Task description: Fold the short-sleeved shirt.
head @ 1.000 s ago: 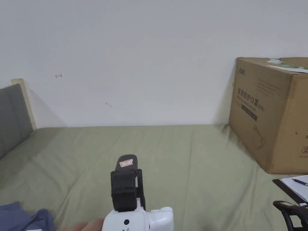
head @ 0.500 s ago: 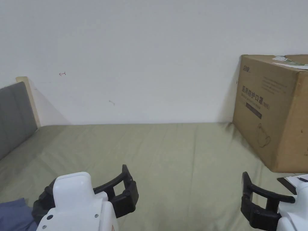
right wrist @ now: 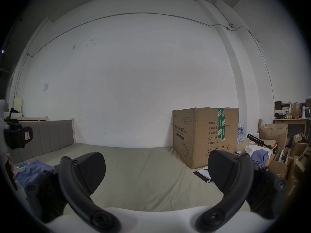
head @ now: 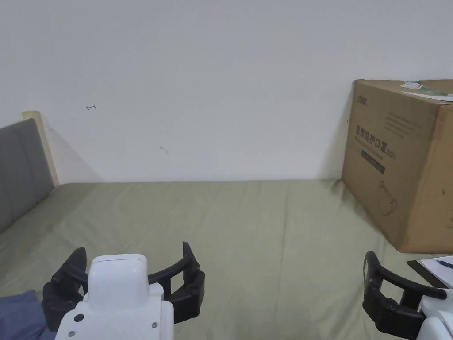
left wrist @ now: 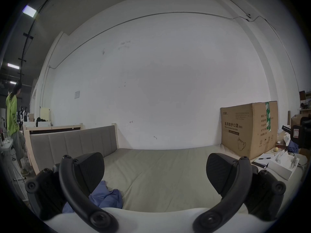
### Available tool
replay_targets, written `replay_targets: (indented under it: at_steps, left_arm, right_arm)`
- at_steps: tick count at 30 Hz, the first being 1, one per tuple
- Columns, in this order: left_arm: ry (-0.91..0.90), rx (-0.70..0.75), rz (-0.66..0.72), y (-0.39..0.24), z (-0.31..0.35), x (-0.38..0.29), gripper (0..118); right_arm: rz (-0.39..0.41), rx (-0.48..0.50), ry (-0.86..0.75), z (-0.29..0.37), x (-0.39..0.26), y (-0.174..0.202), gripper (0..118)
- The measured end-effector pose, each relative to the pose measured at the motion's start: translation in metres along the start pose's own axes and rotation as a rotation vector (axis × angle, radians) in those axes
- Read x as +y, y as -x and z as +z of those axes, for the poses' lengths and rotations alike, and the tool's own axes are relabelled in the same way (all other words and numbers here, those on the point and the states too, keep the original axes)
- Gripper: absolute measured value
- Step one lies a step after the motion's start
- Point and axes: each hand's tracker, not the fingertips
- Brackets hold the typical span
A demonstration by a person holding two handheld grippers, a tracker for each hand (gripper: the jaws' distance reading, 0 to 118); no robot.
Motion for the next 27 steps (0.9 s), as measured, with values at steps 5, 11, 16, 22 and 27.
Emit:
replay_targets:
  at_steps: [5,11,16,22,27]
  left_arm:
    - [0.007,-0.028,-0.017,-0.004,0.001,0.001,118]
    - [0.038,-0.020,-0.032,-0.008,0.001,0.004,104]
    - [0.048,0.072,-0.101,-0.010,-0.003,0.007,0]
    - [0.048,-0.021,-0.020,-0.004,-0.008,0.011,0]
    - [0.052,-0.030,-0.029,-0.009,-0.010,0.008,0]
  right_arm:
    - [0.031,-0.004,0.006,-0.001,-0.001,0.003,118]
    - [0.036,-0.004,-0.014,-0.001,0.002,0.005,105]
    - [0.051,-0.021,-0.010,-0.005,0.004,0.006,0]
    - [0.008,-0.022,0.013,-0.011,-0.003,0.002,0]
    - [0.011,-0.020,0.027,-0.010,-0.003,0.001,0]
